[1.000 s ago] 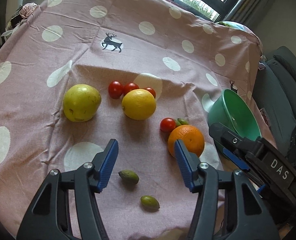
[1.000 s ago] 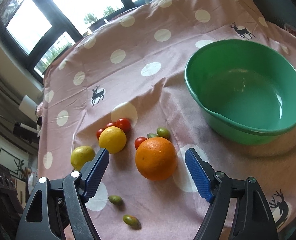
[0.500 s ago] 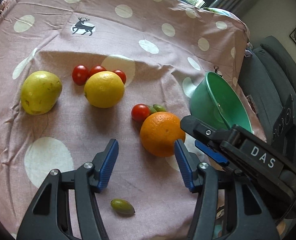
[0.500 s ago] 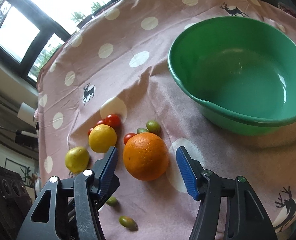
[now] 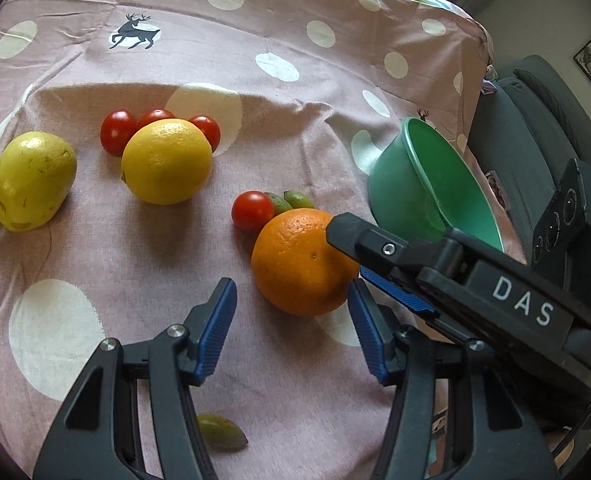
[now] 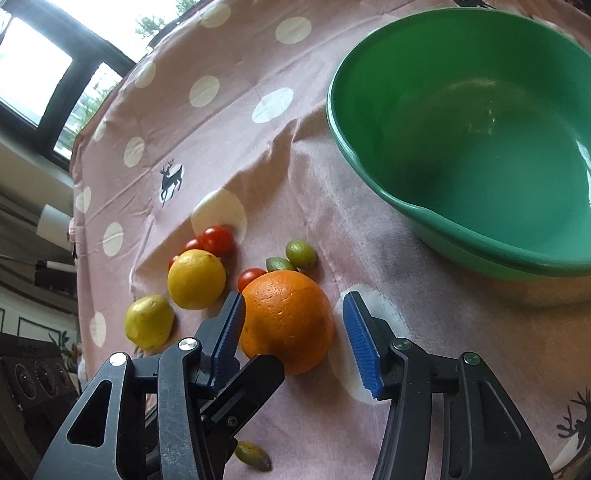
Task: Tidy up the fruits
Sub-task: 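Close the right tool around the orange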
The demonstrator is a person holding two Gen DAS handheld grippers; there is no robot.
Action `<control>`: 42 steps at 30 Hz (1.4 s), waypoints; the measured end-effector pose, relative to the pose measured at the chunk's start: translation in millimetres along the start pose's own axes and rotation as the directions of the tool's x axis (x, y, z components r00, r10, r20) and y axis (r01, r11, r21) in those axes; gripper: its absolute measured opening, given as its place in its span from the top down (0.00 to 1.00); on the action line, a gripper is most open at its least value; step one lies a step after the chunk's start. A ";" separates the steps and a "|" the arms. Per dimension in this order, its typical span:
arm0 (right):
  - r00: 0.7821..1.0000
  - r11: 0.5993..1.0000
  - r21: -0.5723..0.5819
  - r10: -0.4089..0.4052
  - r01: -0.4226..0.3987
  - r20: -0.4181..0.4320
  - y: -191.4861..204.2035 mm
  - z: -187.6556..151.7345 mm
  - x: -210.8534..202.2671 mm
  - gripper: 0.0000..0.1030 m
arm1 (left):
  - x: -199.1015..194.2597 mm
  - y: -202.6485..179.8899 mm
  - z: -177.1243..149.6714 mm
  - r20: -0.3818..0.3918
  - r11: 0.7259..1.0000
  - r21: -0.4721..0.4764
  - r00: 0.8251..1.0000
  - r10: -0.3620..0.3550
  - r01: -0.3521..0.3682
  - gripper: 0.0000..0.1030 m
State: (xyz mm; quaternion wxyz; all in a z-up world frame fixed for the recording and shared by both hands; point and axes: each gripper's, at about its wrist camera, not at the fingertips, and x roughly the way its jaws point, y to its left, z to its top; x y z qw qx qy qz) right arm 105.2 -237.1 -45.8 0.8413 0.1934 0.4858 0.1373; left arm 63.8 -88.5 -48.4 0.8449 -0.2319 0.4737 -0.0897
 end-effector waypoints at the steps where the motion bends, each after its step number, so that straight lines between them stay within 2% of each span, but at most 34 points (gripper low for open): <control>1: 1.000 1.000 0.003 0.005 -0.005 -0.006 -1.3 0.4 1.2 0.48 | 1.5 0.1 0.7 -0.003 1.000 0.000 1.000 0.001 -0.001 0.45; 13: 0.998 0.999 0.000 0.038 -0.038 -0.052 -2.1 4.8 12.6 0.48 | 7.4 5.0 3.8 -0.024 0.999 -0.011 0.998 -0.050 0.050 0.45; 17: 0.997 0.999 0.001 0.047 -0.047 -0.057 -3.6 5.5 13.4 0.48 | 8.8 5.5 3.5 -0.031 0.996 -0.016 0.996 -0.083 0.082 0.52; 32: 0.997 0.999 -0.022 0.040 -0.041 -0.062 -2.3 6.4 16.2 0.47 | 8.9 3.4 2.0 -0.023 0.996 -0.003 0.996 -0.087 0.087 0.53; 42: 0.996 0.997 -0.022 0.068 -0.070 -0.061 -3.1 3.8 11.1 0.47 | 0.3 -6.0 -0.2 0.009 0.998 0.031 0.998 -0.055 0.054 0.54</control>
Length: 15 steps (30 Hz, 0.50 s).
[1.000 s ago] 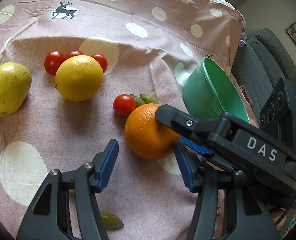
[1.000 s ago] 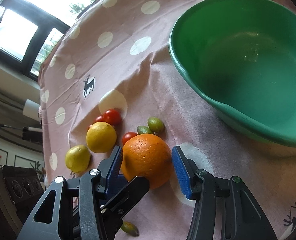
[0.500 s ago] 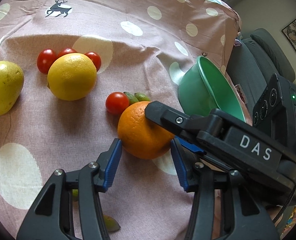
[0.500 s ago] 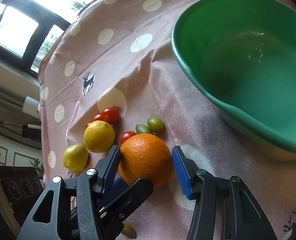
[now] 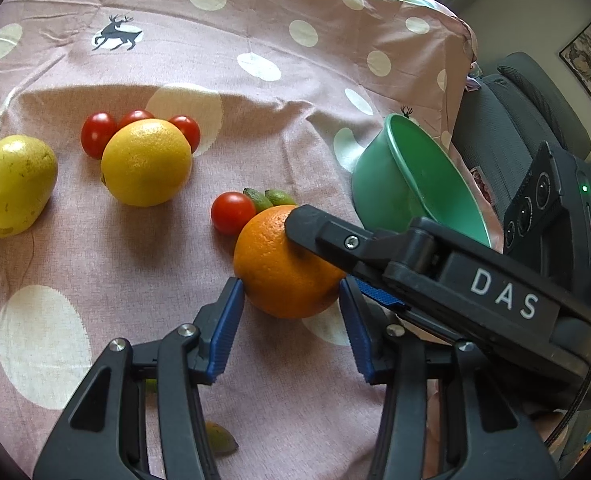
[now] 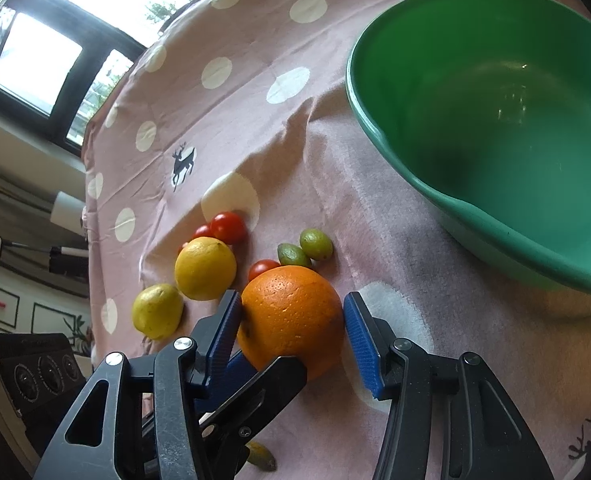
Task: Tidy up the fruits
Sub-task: 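Close the right tool around the orange, then lift the orange with the right tool and carry it over the green bowl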
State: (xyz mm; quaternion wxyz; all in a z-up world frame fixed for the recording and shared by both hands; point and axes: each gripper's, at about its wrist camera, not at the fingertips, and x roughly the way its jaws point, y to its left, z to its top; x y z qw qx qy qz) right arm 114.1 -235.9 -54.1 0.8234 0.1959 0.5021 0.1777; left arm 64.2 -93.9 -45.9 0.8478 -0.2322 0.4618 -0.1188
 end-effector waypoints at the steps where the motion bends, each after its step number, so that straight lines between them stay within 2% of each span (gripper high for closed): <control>1: 1.000 1.000 -0.003 0.004 -0.004 0.005 0.8 -0.5 -1.8 0.47 | -1.8 -0.9 -0.4 0.007 1.000 0.004 1.000 0.001 -0.001 0.54; 15: 0.994 0.997 -0.051 0.055 -0.050 0.093 14.9 -9.3 -32.8 0.47 | -25.4 -18.3 -4.6 0.100 0.998 0.064 0.995 -0.008 0.002 0.54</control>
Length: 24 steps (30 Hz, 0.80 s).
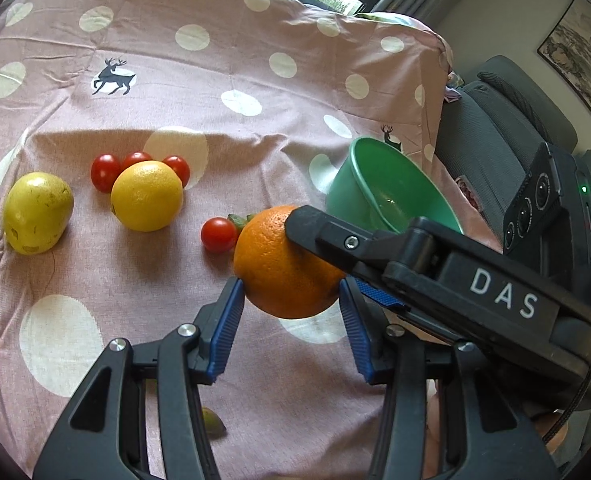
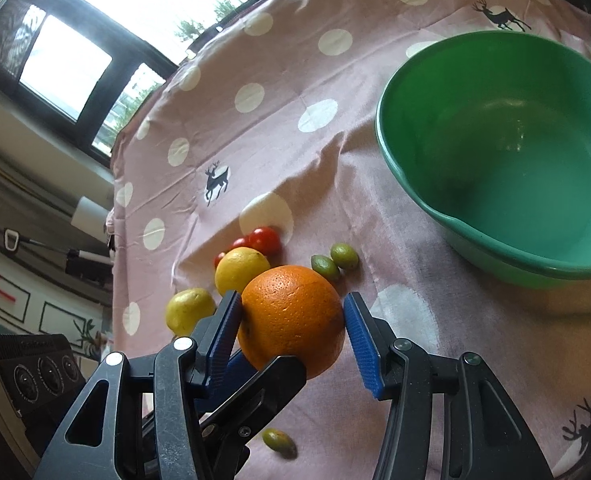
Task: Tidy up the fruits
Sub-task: 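Lift the orange with the right tool and carry it over the green bowl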
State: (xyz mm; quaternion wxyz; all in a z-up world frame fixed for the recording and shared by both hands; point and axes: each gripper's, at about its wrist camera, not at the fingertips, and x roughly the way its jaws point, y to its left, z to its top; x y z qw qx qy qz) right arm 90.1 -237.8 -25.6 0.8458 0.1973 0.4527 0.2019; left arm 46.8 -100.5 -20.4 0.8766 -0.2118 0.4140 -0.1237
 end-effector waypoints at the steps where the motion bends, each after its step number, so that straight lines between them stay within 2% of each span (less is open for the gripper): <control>1: 1.000 1.000 -0.001 0.001 -0.001 0.006 0.2 -0.1 -2.0 0.47 | -2.6 -1.1 -0.1 0.007 1.000 0.005 1.000 0.000 0.000 0.54; 10: 0.997 0.999 -0.025 0.027 -0.026 0.069 6.8 -1.4 -18.8 0.47 | -16.0 -11.1 -2.9 0.058 0.999 0.049 0.998 -0.012 0.009 0.54; 24: 0.991 0.998 -0.035 0.057 -0.053 0.123 5.7 -1.8 -31.8 0.47 | -24.4 -21.9 -2.2 0.113 0.995 0.095 0.993 -0.020 0.010 0.54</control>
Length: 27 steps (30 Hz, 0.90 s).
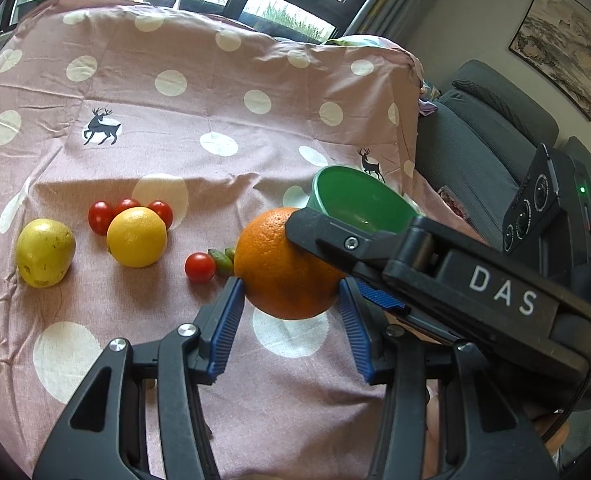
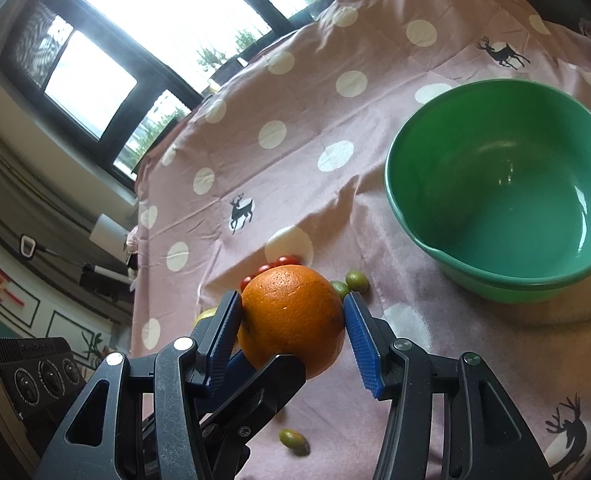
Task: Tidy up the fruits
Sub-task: 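Lift the orange with the right tool and carry it over the green bowl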
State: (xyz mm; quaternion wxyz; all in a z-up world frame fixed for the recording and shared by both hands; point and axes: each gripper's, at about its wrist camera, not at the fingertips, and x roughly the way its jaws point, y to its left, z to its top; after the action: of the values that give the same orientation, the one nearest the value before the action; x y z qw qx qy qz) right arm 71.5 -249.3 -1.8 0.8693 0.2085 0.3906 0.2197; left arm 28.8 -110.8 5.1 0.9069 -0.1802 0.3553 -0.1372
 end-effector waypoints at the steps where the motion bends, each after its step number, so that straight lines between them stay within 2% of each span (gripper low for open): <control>1: 1.000 1.000 0.000 0.003 -0.003 0.005 -0.7 -0.4 -1.8 0.47 | 0.0 -0.4 0.1 0.003 1.000 0.004 1.000 0.000 0.000 0.54; 27: 0.996 0.999 0.035 0.024 -0.027 0.082 -15.5 12.2 -24.2 0.47 | 10.3 -25.7 12.1 0.021 0.995 0.097 1.000 -0.021 0.019 0.54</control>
State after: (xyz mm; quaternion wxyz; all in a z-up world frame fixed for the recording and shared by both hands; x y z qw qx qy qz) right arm 69.9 -277.5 11.5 0.8778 0.2378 0.3559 0.2150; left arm 41.4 -134.9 18.1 0.9169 -0.1413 0.3365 -0.1614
